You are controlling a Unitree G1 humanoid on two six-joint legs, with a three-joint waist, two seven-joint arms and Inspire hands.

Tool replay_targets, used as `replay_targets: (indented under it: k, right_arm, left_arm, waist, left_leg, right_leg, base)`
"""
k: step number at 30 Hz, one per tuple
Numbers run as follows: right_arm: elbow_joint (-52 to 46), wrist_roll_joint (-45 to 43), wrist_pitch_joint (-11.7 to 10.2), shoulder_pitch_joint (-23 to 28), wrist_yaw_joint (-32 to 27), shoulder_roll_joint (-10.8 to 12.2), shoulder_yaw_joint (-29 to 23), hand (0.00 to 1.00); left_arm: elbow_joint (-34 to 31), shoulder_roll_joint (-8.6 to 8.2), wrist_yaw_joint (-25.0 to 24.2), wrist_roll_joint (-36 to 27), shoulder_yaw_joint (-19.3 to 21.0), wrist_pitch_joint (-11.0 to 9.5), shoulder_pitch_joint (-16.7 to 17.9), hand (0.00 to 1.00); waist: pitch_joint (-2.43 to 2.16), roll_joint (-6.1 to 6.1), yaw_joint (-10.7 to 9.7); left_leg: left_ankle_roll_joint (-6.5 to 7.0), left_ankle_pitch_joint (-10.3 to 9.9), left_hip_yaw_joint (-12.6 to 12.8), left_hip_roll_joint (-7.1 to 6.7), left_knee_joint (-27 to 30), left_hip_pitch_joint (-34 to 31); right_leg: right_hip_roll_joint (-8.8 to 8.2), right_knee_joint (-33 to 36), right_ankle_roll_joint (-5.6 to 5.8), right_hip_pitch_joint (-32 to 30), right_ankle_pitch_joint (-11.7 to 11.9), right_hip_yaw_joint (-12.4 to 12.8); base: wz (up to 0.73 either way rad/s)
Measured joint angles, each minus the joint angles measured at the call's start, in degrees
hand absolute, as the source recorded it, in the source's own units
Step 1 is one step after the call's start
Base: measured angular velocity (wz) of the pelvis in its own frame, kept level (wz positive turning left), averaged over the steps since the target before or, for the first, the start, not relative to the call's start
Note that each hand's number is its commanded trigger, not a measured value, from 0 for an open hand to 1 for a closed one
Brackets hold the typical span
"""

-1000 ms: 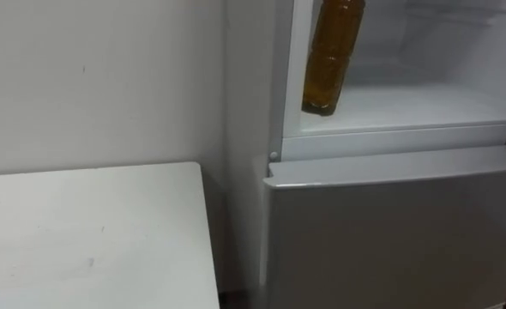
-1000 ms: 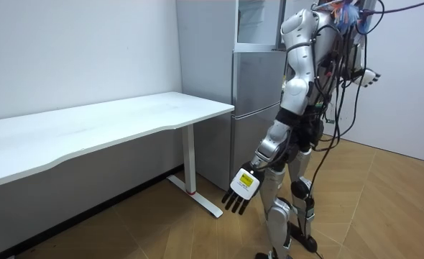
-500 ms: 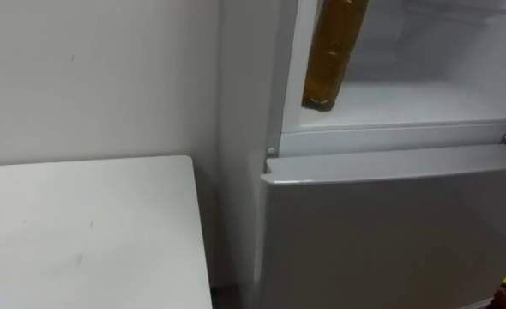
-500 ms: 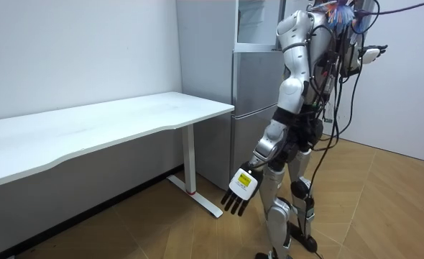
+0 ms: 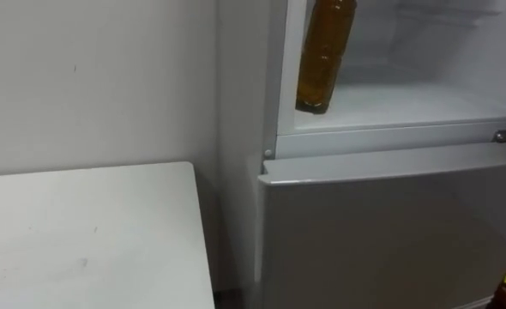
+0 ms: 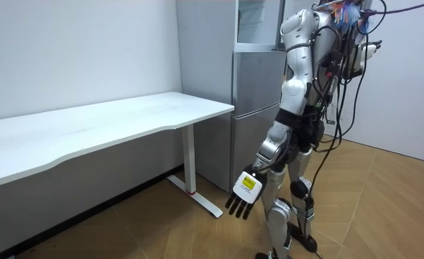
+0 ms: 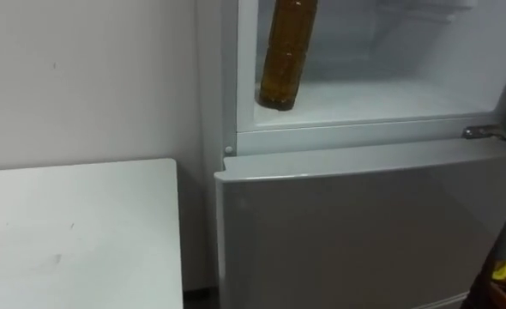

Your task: Put the bottle in the upper fridge

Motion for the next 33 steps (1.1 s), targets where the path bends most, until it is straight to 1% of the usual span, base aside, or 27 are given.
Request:
replay_targets:
  k: [4,7,8,9,10,13,15,17,21,26,31,33]
  right_arm:
    - [-1.5,-2.7,0.0,0.4,0.4,0.3,2.4,0.00]
    - [-4.8,-4.2,0.0,0.9,0.9,2.2,4.0,0.00]
    - [-6.2,-4.5,0.0,1.4,0.9,2.8,4.5,0.00]
    - [-7.0,-4.8,-0.1,1.8,1.1,3.1,5.0,0.00]
    - [-7.3,-4.9,-0.2,2.0,1.1,3.1,5.4,0.00]
    - [-11.2,-5.0,-0.5,3.1,1.5,3.6,8.1,0.00]
    - [-13.8,-7.6,-1.1,3.6,1.7,4.7,9.3,0.00]
    - [-15.0,-9.8,-1.5,3.9,1.9,5.3,10.2,0.00]
    - [-16.6,-11.7,-1.8,3.9,2.7,5.3,13.2,0.00]
    - [-17.5,-13.2,-1.8,4.1,3.9,5.3,13.6,0.00]
    - [-20.7,-15.3,-2.6,4.0,5.4,5.2,13.5,0.00]
    - [-22.7,-16.1,-3.6,3.7,5.9,5.2,13.5,0.00]
  left_arm:
    - [1.2,0.00,-0.1,0.1,-0.2,0.0,0.0,0.00]
    - [2.1,-0.22,-0.1,0.6,-0.3,0.0,-0.1,0.00]
    - [2.4,-0.41,0.0,0.6,-0.3,0.0,-0.3,0.00]
    - [2.5,-0.58,0.0,0.5,-0.3,-0.1,-0.3,0.00]
    - [2.5,-0.60,0.0,0.5,-0.5,-0.1,-0.4,0.00]
    - [2.5,-0.58,0.0,0.5,-1.5,-0.1,-0.4,0.00]
    - [2.6,-0.59,0.0,0.5,-2.0,-0.1,-0.6,0.00]
    - [3.2,-0.59,0.0,0.5,-2.0,-0.1,-0.8,0.00]
    - [4.3,-0.64,0.0,0.4,-2.0,-0.1,-1.2,0.00]
    - [4.4,-0.62,0.0,0.5,-2.0,-0.1,-1.3,0.00]
    - [4.3,-0.62,0.0,0.5,-2.0,-0.1,-1.3,0.00]
    - [4.5,-0.45,0.0,0.5,-2.0,-0.2,-1.3,0.00]
  waist:
    - [0.01,-0.01,0.3]
    - [0.02,0.00,0.8]
    - [0.04,0.02,1.4]
    - [0.08,0.07,2.0]
    - [0.11,0.10,2.2]
    - [0.54,0.55,2.6]
    - [0.72,0.83,3.3]
    - [0.73,0.84,3.6]
    - [0.69,0.79,3.7]
    - [0.66,0.79,3.7]
    - [0.49,0.58,3.7]
    - [0.25,0.19,3.7]
  left_leg:
    - [0.00,0.0,0.0,-0.02,-0.1,0.4]
    - [0.00,0.0,0.1,-0.02,-0.1,0.5]
    - [0.00,0.0,0.2,-0.03,-0.1,0.6]
    - [0.00,0.0,0.2,-0.06,-0.1,0.6]
    - [0.00,0.0,0.2,-0.07,-0.1,0.6]
    - [0.00,0.0,0.1,-0.06,0.0,0.6]
    - [0.00,0.0,0.0,-0.05,0.0,0.4]
    - [0.00,0.0,-0.1,-0.06,0.0,0.3]
    - [0.00,0.0,-0.1,-0.06,0.0,0.1]
    - [0.00,0.0,-0.2,-0.05,0.1,-0.1]
    - [0.00,0.0,-0.2,0.00,0.1,-0.2]
    - [0.00,0.0,-0.4,0.00,0.1,-0.1]
  right_leg:
    - [0.02,0.0,-0.03,0.3,0.0,0.1]
    - [0.06,0.0,-0.05,0.2,0.0,0.2]
    - [0.10,0.0,-0.04,0.2,0.0,0.6]
    - [0.10,0.0,-0.04,0.2,0.0,0.8]
    - [0.10,0.0,-0.04,0.2,0.0,0.8]
    - [0.10,0.0,-0.04,0.2,0.0,0.8]
    - [0.12,0.0,-0.04,0.2,0.0,0.7]
    - [0.09,-0.1,-0.03,0.2,0.0,0.5]
    - [0.09,0.0,-0.03,0.2,0.0,0.4]
    - [0.08,0.0,-0.04,0.2,0.0,0.2]
    - [0.08,0.0,-0.05,0.3,0.0,-0.1]
    - [0.08,0.1,-0.06,0.4,0.0,-0.2]
  base:
    - [-0.01]
    - [-0.03]
    - [-0.11]
    - [-0.08]
    - [0.00]
    - [0.00]
    - [0.03]
    - [0.04]
    - [0.01]
    - [0.00]
    - [0.00]
    - [0.02]
